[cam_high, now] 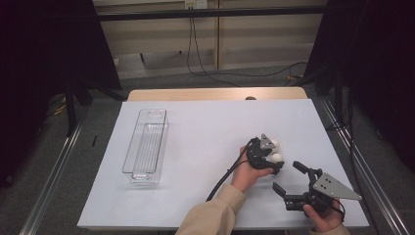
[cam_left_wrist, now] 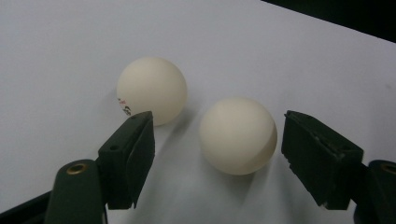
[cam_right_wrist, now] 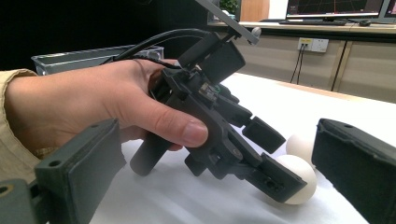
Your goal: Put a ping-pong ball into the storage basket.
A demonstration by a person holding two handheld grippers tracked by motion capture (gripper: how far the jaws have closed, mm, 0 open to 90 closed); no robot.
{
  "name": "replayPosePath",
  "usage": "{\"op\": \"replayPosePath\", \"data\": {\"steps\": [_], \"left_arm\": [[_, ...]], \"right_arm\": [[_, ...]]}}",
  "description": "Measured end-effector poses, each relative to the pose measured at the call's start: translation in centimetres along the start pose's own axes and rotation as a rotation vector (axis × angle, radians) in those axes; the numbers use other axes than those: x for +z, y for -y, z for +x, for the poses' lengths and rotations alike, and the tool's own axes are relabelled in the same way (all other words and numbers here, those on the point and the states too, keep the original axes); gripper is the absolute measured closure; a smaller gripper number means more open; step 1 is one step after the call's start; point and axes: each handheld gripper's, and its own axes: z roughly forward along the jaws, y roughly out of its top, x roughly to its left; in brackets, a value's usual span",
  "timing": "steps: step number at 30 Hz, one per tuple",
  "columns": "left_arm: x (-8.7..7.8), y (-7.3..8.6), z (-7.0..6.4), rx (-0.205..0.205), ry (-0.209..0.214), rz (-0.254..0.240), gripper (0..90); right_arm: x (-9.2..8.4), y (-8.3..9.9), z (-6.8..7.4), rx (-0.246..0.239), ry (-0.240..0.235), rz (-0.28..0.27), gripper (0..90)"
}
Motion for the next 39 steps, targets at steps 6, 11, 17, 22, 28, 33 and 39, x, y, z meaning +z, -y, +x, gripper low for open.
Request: {"op": "replayPosePath", "data": {"steps": [6, 11, 17, 22, 28, 33, 39], "left_arm": [[0.3, -0.2, 0.0, 0.006, 0.005, 0.014, 29.6], [0.3, -0.2, 0.1, -0.001, 0.017, 0.018, 35.1], [0.4, -0.3, 0.1, 0.002, 0.027, 0.023, 47.5], [0.3, -0.2, 0.0, -0.010, 0.030, 0.028, 50.9], [0.1, -0.2, 0.0, -0.016, 0.037, 0.037, 51.1], [-0.1, -0.1, 0.0, -0.029, 0.045, 0.044, 51.1], [-0.7, 0.0, 0.2, -0.045, 0.049, 0.041, 51.1]], "right_arm": [[0.0, 0.0, 0.0, 0.000, 0.001, 0.000, 1.4], [0.0, 0.0, 0.0, 0.001, 0.001, 0.000, 1.4], [-0.1, 0.0, 0.0, 0.002, 0.001, 0.001, 1.4], [0.0, 0.0, 0.0, 0.002, -0.001, -0.001, 1.4], [-0.1, 0.0, 0.0, 0.001, 0.000, 0.000, 1.4], [-0.1, 0.0, 0.0, 0.001, 0.000, 0.000, 1.4], [-0.1, 0.0, 0.0, 0.000, 0.000, -0.001, 1.4]]}}
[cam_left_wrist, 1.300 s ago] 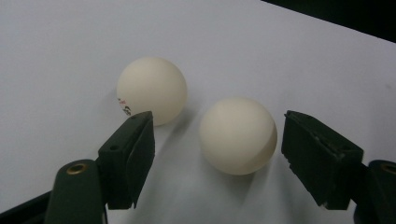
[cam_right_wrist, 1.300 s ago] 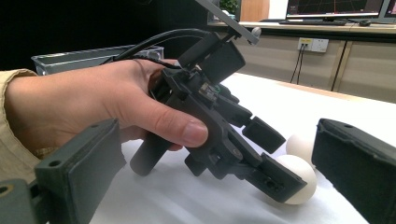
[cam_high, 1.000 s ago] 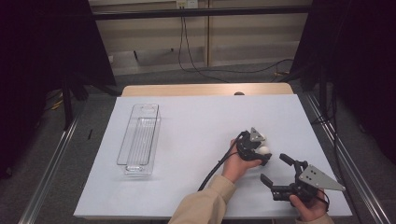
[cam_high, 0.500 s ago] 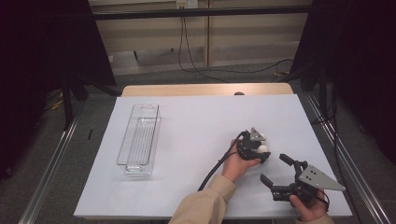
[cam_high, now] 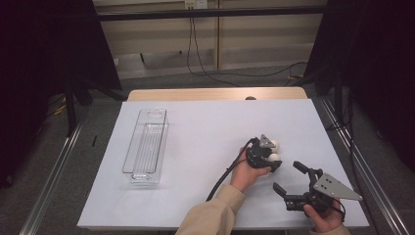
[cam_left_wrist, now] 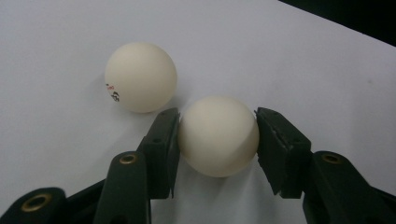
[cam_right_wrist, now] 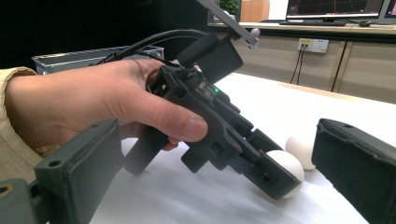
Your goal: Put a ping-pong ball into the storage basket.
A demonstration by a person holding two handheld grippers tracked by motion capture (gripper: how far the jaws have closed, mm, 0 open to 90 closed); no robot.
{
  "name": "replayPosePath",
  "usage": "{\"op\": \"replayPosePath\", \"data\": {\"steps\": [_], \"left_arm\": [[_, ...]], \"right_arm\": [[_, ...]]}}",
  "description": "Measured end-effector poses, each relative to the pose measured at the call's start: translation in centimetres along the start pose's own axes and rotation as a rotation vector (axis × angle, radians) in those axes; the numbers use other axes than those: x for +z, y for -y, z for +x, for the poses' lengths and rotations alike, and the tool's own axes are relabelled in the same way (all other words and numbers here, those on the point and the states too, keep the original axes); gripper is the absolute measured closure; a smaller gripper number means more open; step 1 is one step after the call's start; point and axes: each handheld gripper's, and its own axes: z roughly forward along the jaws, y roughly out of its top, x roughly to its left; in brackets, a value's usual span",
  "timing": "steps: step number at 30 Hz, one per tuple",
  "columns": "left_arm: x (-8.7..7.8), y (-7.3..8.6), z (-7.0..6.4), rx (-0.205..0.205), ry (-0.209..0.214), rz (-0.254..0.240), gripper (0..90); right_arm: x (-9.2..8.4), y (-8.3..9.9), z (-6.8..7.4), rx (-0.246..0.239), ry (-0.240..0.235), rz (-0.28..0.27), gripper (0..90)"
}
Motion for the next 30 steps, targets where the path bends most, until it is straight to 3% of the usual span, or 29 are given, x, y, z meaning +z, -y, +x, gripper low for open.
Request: {"op": "replayPosePath", "data": {"steps": [16, 30], "left_arm": [[-2.6, 0.2, 1.0, -0.026, -0.010, 0.025, 51.2], [-4.9, 1.1, 2.3, -0.074, -0.034, 0.016, 51.2]], "right_arm": [[0.0, 0.0, 0.1, 0.008, -0.004, -0.008, 1.4], [0.0, 0.0, 0.1, 0.004, -0.003, -0.007, 1.4]]}}
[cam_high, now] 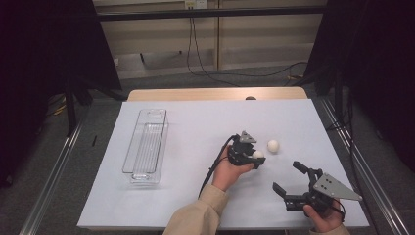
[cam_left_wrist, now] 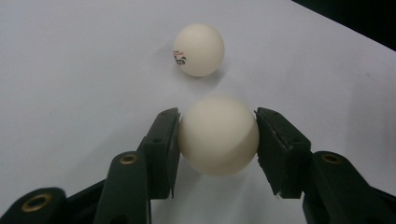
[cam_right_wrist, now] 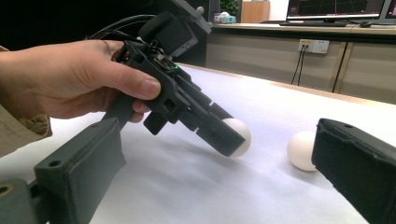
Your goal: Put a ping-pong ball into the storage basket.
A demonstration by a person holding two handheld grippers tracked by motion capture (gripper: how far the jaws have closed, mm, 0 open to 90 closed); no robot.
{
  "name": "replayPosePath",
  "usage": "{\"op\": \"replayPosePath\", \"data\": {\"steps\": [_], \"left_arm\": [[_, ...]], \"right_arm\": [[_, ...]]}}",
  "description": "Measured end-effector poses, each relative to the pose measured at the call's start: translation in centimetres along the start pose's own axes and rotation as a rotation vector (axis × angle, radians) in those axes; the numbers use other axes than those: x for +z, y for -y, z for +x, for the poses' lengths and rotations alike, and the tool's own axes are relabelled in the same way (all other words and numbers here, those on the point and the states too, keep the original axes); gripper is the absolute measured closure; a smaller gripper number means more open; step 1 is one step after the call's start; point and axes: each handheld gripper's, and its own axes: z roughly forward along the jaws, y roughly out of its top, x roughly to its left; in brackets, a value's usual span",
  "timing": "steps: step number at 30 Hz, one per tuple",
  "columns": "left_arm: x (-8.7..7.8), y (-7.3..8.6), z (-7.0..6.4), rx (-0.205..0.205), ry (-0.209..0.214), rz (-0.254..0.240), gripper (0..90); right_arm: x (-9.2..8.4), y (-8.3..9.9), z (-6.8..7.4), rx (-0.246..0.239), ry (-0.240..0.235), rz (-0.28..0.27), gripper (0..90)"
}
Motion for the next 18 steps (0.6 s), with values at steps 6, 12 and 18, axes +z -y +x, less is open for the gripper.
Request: {"op": "replayPosePath", "data": {"steps": [6, 12, 18], "left_arm": [[-0.6, 0.1, 0.2, -0.006, 0.000, 0.002, 51.2], [-1.3, 0.2, 0.6, -0.012, -0.009, 0.003, 51.2], [-2.1, 0.4, 1.0, -0.022, -0.018, 0.000, 51.2]], "right_arm": [[0.0, 0.0, 0.0, 0.000, -0.003, 0.001, 1.4], [0.0, 0.0, 0.0, -0.003, -0.001, 0.002, 1.4], [0.1, 0.0, 0.0, 0.000, -0.001, 0.002, 1.4]]}}
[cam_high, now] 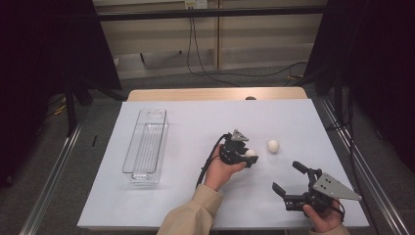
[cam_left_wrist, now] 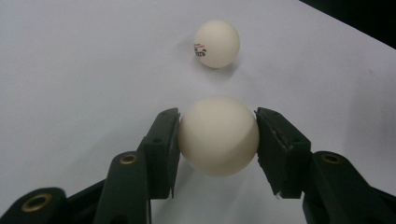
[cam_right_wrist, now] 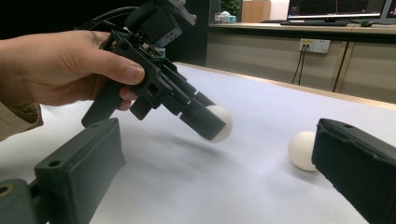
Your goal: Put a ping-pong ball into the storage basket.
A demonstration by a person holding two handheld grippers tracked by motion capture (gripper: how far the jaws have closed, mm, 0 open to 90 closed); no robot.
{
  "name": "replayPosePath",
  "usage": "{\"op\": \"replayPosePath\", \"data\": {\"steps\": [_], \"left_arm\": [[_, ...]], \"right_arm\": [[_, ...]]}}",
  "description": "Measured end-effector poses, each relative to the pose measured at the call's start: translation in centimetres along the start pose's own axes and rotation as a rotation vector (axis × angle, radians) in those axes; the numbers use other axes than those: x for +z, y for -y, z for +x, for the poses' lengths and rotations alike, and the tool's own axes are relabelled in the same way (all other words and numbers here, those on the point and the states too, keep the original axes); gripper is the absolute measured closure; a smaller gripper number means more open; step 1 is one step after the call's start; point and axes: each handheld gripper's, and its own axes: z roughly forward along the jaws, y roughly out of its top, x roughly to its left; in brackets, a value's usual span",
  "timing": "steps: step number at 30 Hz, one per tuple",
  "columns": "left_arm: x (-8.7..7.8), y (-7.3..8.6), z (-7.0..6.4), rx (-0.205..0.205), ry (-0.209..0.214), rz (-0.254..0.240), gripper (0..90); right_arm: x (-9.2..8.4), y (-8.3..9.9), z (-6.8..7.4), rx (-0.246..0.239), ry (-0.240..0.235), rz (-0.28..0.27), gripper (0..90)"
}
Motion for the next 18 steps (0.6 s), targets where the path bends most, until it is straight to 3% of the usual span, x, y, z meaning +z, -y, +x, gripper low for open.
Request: {"op": "replayPosePath", "data": {"steps": [18], "left_arm": [[-2.0, 0.7, 1.2, -0.020, -0.020, 0.007, 51.2]], "right_arm": [[0.0, 0.0, 0.0, 0.003, 0.003, 0.000, 1.4]]}}
